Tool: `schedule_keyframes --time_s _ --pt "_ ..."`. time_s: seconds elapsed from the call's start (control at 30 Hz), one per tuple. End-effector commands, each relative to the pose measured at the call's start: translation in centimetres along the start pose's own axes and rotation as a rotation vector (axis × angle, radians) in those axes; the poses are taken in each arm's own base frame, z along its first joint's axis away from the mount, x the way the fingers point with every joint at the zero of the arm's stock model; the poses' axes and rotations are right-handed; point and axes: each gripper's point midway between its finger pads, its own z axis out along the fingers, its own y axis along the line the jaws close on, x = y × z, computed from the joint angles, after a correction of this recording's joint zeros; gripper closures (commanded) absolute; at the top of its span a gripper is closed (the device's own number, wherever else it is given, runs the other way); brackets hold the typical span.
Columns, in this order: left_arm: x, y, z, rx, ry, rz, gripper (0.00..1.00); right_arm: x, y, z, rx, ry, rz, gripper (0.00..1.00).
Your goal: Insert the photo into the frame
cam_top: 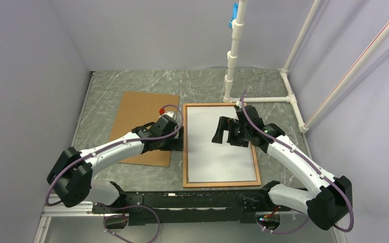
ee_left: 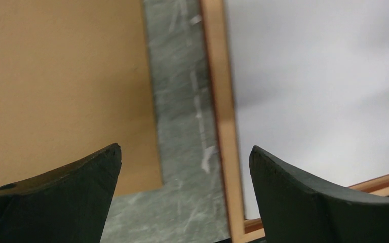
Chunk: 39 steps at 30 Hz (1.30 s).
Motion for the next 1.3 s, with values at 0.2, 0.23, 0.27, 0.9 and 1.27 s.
schedule_keyframes --time_s 0.2,0.23,0.27,0.9,1.27 --pt "0.8 1.7 0.2 0.163 -0.032 -0.114 0.04 0.8 0.8 2.3 -0.053 0.032 0.011 0.00" --pt "0.6 1.2 0.3 0.186 -0.030 -0.115 0.06 0.8 0.8 2.3 -0.054 0.030 0.013 0.00" --pt "0.5 0.5 0.4 0.214 -0.023 -0.116 0.08 0.8 0.7 2.3 -0.051 0.029 0.014 0.00" --pt "3.2 -4.8 5.0 0.198 0.154 -0.028 0.55 0.7 0.1 1.3 -0.023 0.007 0.004 0.00" --pt "3.1 -7.1 6.0 0.205 0.161 0.028 0.54 0.7 0.0 1.2 -0.016 0.005 0.002 0.00"
